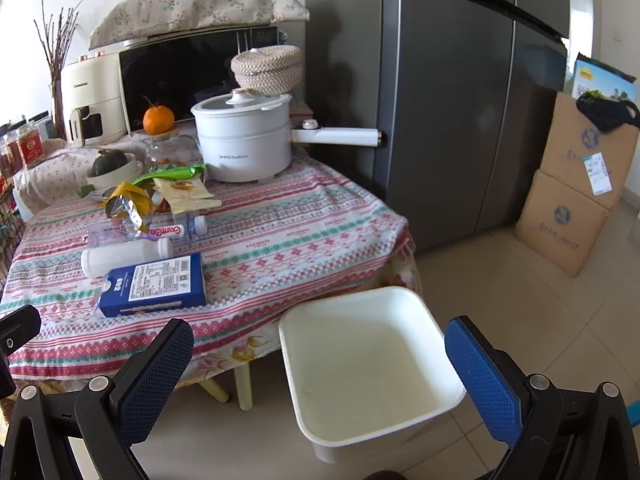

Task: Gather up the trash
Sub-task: 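Reach both tools toward the blue tissue box and white bottle on the table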

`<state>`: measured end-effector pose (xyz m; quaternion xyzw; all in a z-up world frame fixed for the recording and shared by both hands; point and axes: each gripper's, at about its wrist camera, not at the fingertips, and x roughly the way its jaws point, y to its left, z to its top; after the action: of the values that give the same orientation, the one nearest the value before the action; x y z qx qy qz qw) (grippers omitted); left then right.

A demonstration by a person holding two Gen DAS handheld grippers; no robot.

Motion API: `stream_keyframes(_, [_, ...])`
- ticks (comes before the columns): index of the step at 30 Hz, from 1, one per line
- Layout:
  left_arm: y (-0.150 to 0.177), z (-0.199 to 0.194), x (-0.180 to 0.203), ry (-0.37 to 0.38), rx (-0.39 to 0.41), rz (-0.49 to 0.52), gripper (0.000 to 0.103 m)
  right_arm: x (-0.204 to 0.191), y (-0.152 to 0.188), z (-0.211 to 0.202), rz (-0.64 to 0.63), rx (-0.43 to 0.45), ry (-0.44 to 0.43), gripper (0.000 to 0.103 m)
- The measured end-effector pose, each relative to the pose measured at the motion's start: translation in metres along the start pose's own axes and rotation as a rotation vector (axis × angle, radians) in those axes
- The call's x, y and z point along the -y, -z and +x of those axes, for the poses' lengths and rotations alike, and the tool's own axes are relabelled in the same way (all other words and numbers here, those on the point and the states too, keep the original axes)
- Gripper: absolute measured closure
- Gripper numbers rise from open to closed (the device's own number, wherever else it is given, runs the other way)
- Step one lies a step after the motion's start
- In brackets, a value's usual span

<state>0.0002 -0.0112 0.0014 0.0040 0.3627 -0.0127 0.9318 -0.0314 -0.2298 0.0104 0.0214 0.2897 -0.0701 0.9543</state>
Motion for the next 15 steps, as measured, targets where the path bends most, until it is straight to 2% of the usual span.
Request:
stream_keyframes(6, [-0.006, 0.012, 0.001, 0.010, -0.021, -0.010, 0.000, 0.002, -0.001, 0.008, 0.007, -0.007, 0.003, 0.000])
stream_keyframes(9, [-0.007, 0.018, 0.002, 0.020, -0.031, -0.010, 0.000, 0.005, -0.002, 0.013, 0.022, 0.025, -0.006, 0.000])
stream_keyframes(11, [-0.008, 0.023, 0.003, 0.023, -0.036, -0.006, 0.000, 0.006, -0.003, 0.017, 0.007, -0.020, 0.004, 0.000])
stream_keyframes(15, [-0.012, 0.033, -0.001, 0.047, -0.050, -0.016, 0.000, 0.002, -0.007, 0.027, -0.066, -0.025, 0.027, 0.000])
